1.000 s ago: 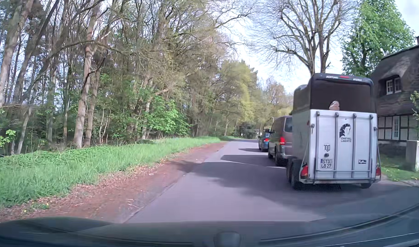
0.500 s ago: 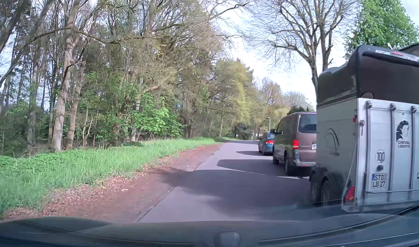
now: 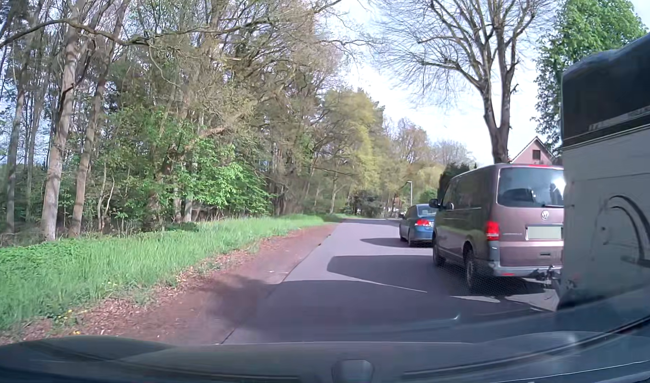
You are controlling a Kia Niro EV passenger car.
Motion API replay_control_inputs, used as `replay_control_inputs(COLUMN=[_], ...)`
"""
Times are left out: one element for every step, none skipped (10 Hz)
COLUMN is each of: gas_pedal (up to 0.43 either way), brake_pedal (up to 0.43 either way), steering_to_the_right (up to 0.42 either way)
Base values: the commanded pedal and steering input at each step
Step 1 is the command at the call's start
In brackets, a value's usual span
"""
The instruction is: Follow the waypoints while adhering to traffic rules and regulations
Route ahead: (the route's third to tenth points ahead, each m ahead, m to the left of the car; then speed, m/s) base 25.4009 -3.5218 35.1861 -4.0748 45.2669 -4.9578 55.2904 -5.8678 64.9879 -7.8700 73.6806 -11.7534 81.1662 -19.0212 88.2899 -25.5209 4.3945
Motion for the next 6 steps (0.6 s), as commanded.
replay_control_inputs(gas_pedal=[0.0, 0.0, 0.0, 0.008, 0.008, 0.008], brake_pedal=[0.0, 0.0, 0.0, 0.0, 0.0, 0.0], steering_to_the_right=[0.046, 0.047, 0.046, 0.047, 0.047, 0.047])
